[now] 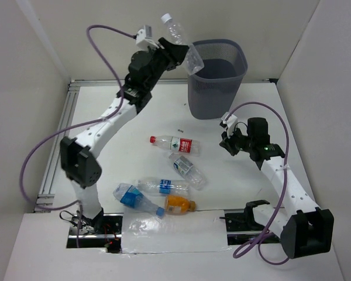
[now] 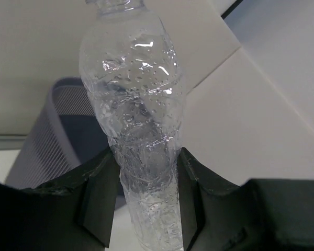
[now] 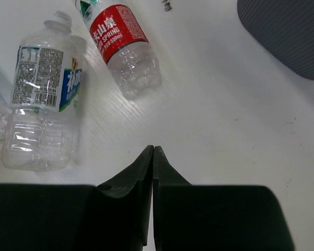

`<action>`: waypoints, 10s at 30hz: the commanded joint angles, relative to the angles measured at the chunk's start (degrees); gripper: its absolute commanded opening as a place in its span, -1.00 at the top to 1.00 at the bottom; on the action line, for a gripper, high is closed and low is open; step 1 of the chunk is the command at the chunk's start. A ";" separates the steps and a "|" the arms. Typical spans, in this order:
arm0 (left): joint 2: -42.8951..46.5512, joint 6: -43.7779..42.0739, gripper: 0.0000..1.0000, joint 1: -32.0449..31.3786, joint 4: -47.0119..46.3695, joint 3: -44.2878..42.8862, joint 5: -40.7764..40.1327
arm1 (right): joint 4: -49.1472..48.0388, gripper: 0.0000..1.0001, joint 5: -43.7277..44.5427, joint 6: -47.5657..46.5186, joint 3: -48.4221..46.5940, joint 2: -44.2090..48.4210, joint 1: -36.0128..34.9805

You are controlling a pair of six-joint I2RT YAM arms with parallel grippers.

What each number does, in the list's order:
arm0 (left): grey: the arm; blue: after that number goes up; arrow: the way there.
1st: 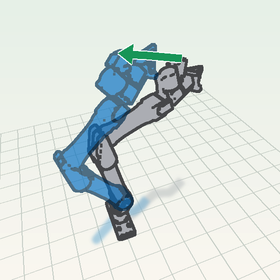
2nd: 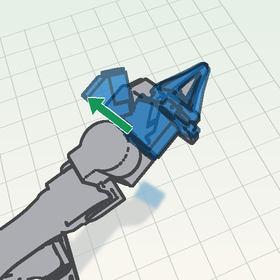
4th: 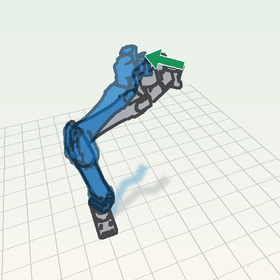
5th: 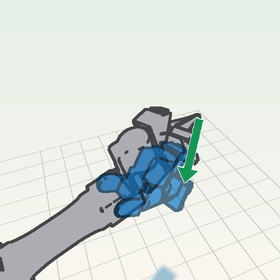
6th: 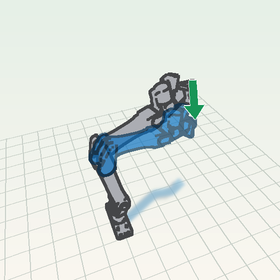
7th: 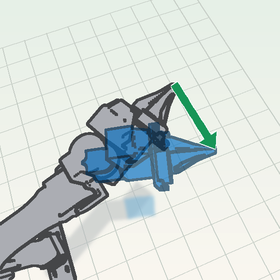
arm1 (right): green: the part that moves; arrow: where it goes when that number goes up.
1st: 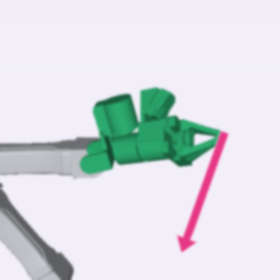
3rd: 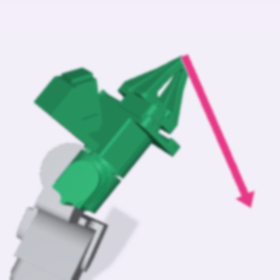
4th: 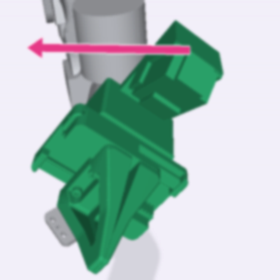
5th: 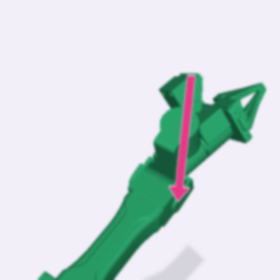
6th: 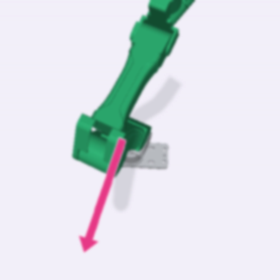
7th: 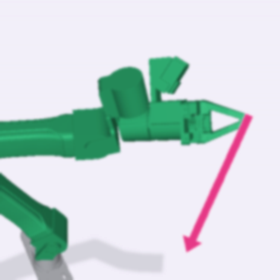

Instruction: Put the plastic bottles in the bin

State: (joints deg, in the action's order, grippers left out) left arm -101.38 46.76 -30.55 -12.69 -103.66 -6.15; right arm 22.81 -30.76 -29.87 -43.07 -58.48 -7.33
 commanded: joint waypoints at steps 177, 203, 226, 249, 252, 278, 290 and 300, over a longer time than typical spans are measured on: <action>-25.49 3.17 0.66 -3.64 -5.93 -32.80 -5.60 | 18.15 0.80 -21.79 -17.24 -3.43 -0.32 17.26; 14.81 -19.08 -0.92 -3.99 18.37 2.70 -14.93 | -5.56 -0.44 -12.76 17.81 -5.79 -10.07 -10.85; 55.78 32.96 -0.97 -20.42 67.89 59.71 -2.38 | -10.24 0.15 13.27 22.13 -7.91 -31.60 -29.32; 38.19 46.31 -1.00 -41.17 58.22 61.29 -8.00 | -4.53 1.00 4.14 20.81 -25.21 -30.30 -25.11; 37.49 46.31 -1.00 -41.17 58.22 61.29 -8.00 | -3.48 1.00 2.64 19.23 -32.04 -28.80 -25.10; 27.38 42.09 -1.00 -34.67 50.39 62.17 -3.08 | -8.22 0.29 8.79 27.67 -93.16 -61.13 2.23; 23.68 42.62 -0.18 -34.14 50.92 61.12 -4.39 | -8.41 -1.00 -33.36 28.91 -86.49 -50.79 11.19; 46.53 26.58 0.83 -33.89 59.47 45.59 -22.65 | 14.71 0.82 -44.04 -13.78 -37.70 -16.29 12.43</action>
State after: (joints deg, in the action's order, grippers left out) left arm -59.96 84.20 -64.99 46.83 -48.66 -17.63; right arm 33.21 -71.13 -27.97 -96.12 -85.67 5.58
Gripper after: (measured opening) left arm 0.390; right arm 0.209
